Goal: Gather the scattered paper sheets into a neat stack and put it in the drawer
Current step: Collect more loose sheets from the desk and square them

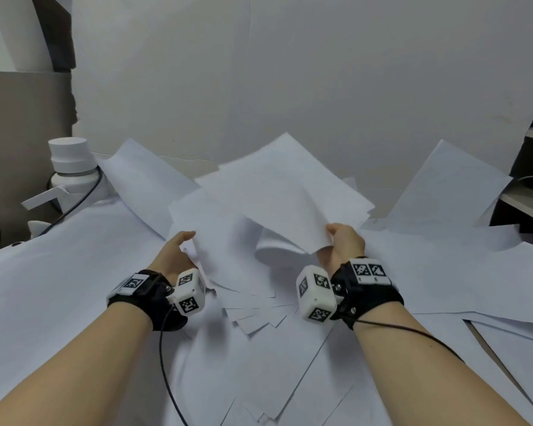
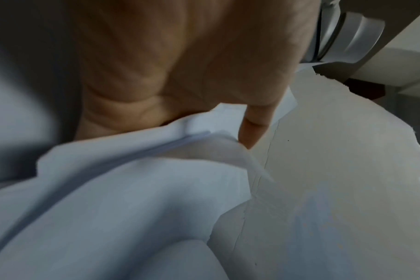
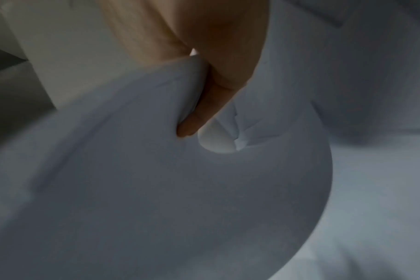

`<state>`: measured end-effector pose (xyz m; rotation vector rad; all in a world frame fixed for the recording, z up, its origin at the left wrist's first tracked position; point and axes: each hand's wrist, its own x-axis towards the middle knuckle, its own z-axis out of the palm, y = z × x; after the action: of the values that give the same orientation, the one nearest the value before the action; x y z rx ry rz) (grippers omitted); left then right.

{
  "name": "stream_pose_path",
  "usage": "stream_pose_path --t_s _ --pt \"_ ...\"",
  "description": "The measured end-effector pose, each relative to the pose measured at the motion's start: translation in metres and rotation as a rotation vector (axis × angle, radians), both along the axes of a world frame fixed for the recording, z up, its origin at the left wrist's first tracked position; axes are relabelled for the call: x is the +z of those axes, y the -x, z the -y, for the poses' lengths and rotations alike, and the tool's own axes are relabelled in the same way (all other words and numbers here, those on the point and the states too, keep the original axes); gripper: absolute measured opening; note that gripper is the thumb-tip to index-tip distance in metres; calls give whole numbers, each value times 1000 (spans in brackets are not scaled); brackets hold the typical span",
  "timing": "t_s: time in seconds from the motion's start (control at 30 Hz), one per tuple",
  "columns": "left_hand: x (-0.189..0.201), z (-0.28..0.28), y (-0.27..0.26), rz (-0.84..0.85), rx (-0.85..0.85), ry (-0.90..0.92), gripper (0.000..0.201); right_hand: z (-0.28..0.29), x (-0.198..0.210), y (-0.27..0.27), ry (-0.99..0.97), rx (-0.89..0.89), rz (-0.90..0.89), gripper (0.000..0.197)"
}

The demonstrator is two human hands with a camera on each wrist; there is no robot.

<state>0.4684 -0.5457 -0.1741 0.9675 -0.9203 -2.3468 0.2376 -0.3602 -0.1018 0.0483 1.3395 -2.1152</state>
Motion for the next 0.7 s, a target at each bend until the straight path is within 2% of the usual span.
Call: stream_pose_path --t_s 0.1,0.17,0.27,0.4,0.47,0.53,0.7 --pt "-1 -8 7 58 -36 9 52 3 27 -4 139 32 -1 34" --pt "-3 -12 11 76 -48 -11 44 6 31 -3 151 48 -2 34" --pt "-1 -21 18 83 -54 -59 39 5 17 1 15 51 -47 36" --pt "-7 -27 23 70 -61 -47 62 6 -23 5 -193 -5 -72 44" --pt "-7 -30 26 77 -57 -20 64 5 -40 3 -336 -50 -130 44" --pt "-5 -36 28 72 -88 15 63 6 -52 -1 -393 -78 -156 46" --pt "4 -44 31 9 -119 45 61 5 -65 -9 -485 41 -246 37"
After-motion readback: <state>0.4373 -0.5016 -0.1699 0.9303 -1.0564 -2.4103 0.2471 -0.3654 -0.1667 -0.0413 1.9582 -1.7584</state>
